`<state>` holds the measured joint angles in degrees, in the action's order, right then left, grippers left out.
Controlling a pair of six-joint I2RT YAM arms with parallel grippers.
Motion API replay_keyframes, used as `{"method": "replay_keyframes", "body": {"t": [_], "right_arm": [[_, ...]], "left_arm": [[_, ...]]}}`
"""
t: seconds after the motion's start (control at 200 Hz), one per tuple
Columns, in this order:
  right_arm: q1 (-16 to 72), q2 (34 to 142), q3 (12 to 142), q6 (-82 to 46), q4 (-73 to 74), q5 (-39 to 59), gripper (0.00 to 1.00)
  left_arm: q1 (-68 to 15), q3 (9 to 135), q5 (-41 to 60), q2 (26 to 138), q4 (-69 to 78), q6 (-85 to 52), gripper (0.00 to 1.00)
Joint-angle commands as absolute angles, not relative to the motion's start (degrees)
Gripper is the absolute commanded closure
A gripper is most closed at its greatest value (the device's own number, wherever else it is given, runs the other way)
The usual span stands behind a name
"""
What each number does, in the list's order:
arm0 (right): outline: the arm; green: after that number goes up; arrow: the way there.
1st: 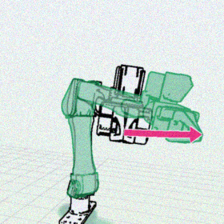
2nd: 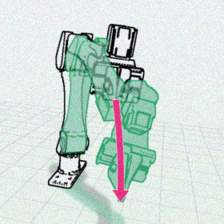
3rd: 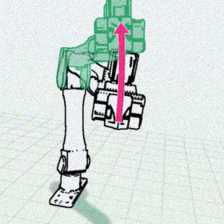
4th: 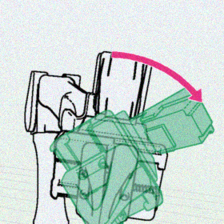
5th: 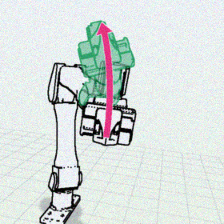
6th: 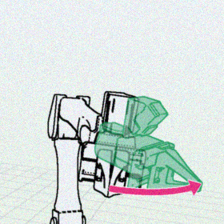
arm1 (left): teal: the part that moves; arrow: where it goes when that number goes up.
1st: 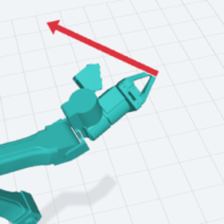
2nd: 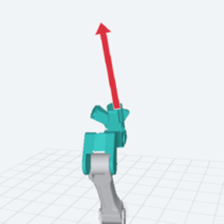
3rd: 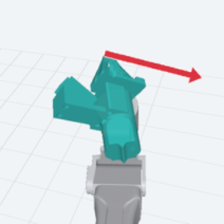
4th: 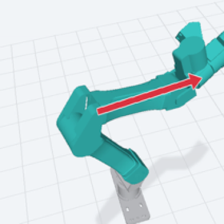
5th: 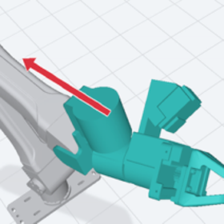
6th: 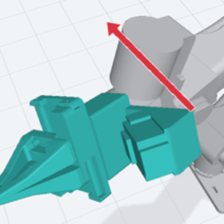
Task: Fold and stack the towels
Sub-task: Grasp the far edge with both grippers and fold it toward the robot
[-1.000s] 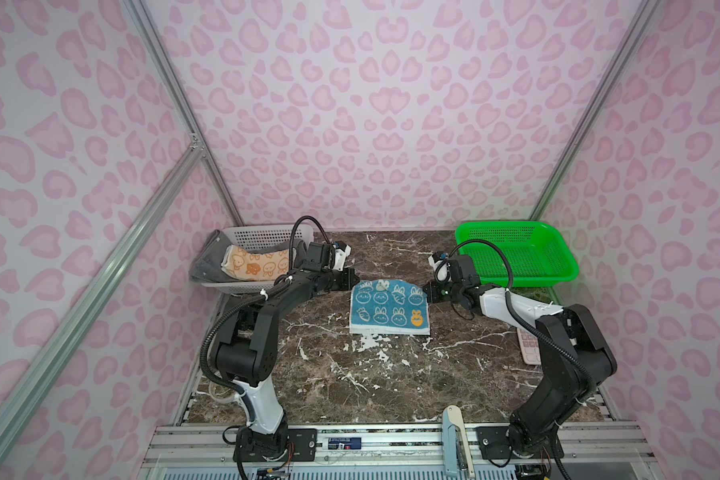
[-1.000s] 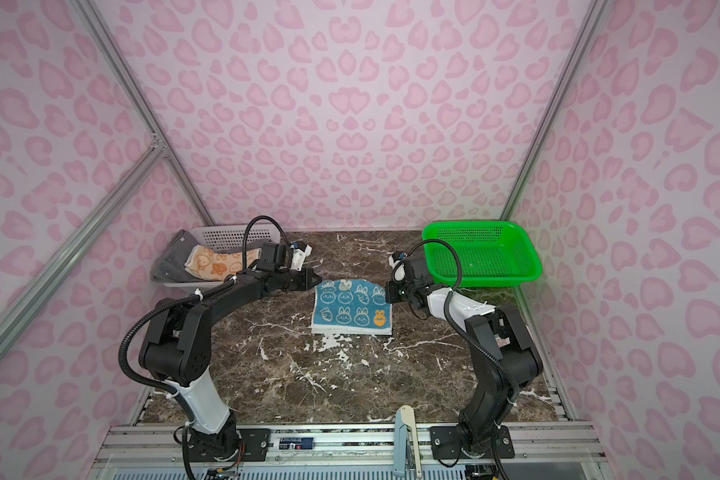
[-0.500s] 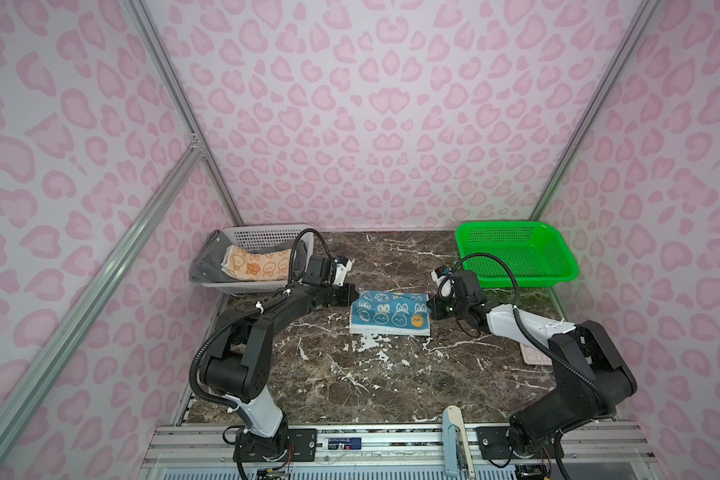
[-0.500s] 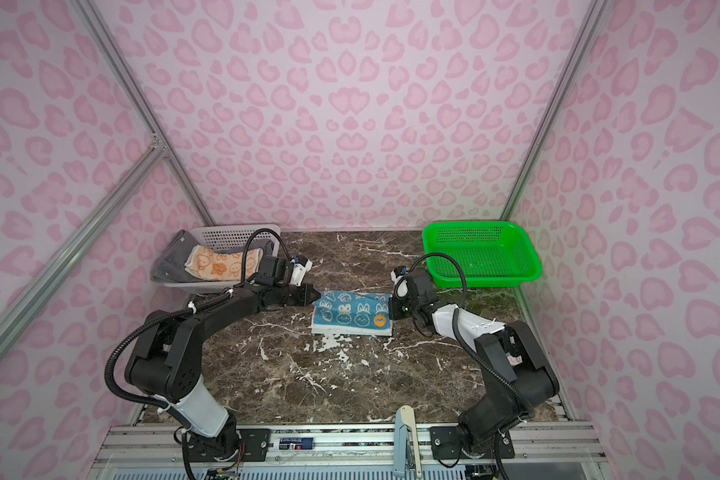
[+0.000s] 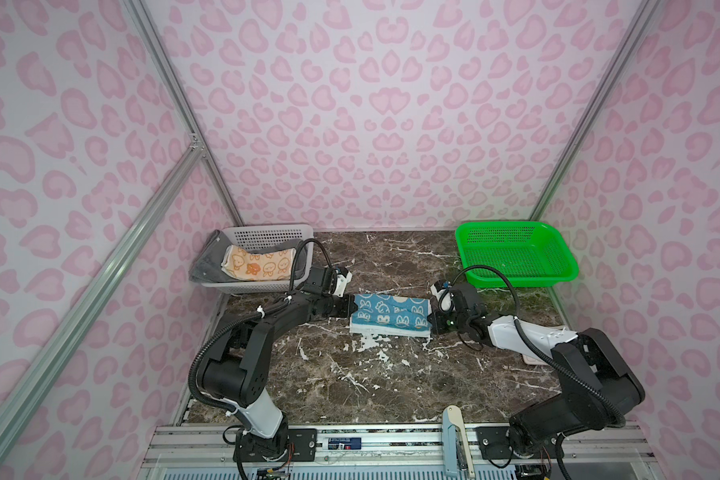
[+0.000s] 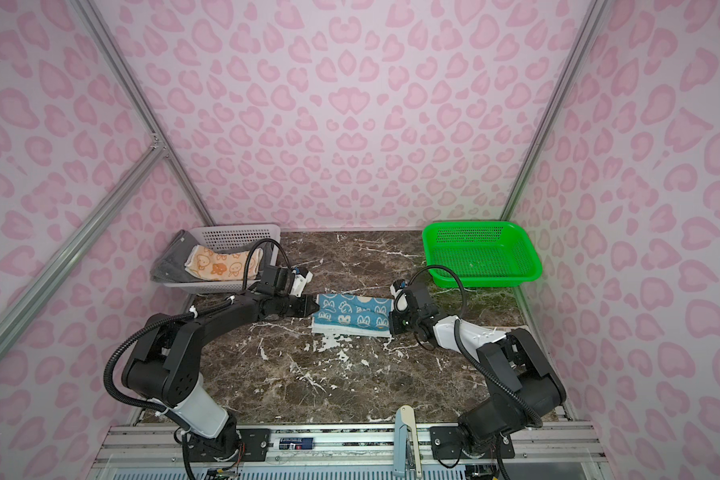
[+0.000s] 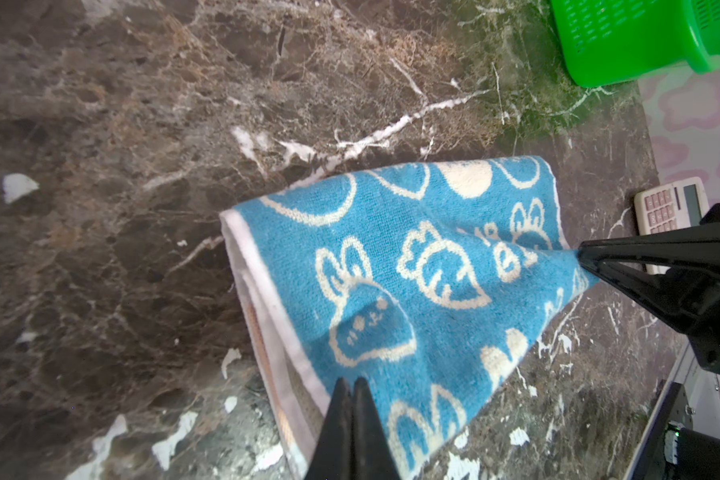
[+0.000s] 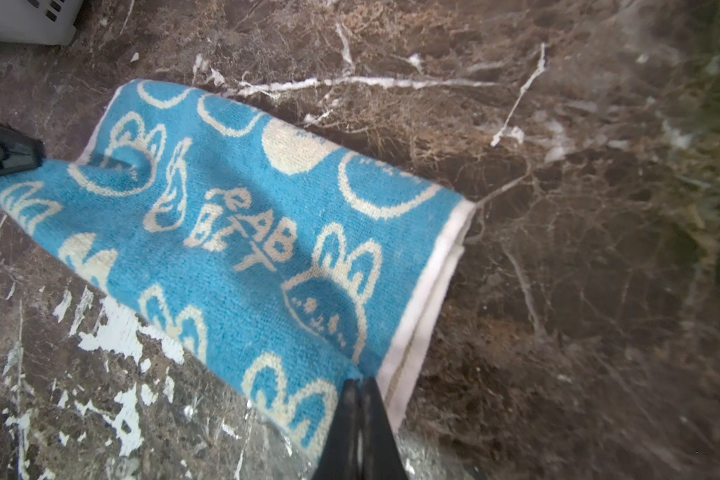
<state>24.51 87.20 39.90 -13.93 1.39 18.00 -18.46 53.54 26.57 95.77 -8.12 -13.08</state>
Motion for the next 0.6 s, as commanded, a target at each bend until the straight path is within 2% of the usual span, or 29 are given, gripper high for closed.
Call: {"method": "replay_keyframes", "body": {"t": [0.0, 0.125, 0.205, 0.355, 0.465, 0.52, 0.55, 0.595], "right_arm": [[24.8, 87.2, 39.2, -13.7, 0.8, 17.2, 1.0], [25.0, 86.8, 38.3, -13.5, 0.3, 17.1, 0.97], [25.2, 86.6, 37.9, -13.3, -0.2, 16.6, 0.9], [25.5, 86.9, 37.8, -12.8, -1.5, 17.0, 0.76], [25.8, 85.3, 37.8, -12.6, -3.8, 15.8, 0.67], [26.1, 83.0, 37.5, -12.5, -4.2, 15.2, 0.63], [26.4, 81.5, 37.3, -12.0, -4.3, 15.1, 0.61], [27.5, 79.3, 37.2, -10.5, -4.7, 14.2, 0.57]], "left_arm": [[-18.6, 52.8, 26.4, 95.4, -9.3, -13.3, 0.97], [-18.8, 52.0, 26.4, 94.9, -10.3, -13.4, 0.97], [-18.7, 51.6, 25.7, 94.8, -11.1, -13.3, 0.95], [-18.7, 51.6, 23.4, 96.3, -11.9, -13.7, 0.86], [-18.7, 51.9, 21.9, 96.3, -12.4, -15.1, 0.73], [-18.8, 51.8, 21.3, 95.3, -12.4, -15.9, 0.65], [-18.7, 51.8, 21.0, 94.7, -12.5, -16.2, 0.55], [-18.8, 52.0, 20.4, 93.6, -12.7, -16.6, 0.49]]}}
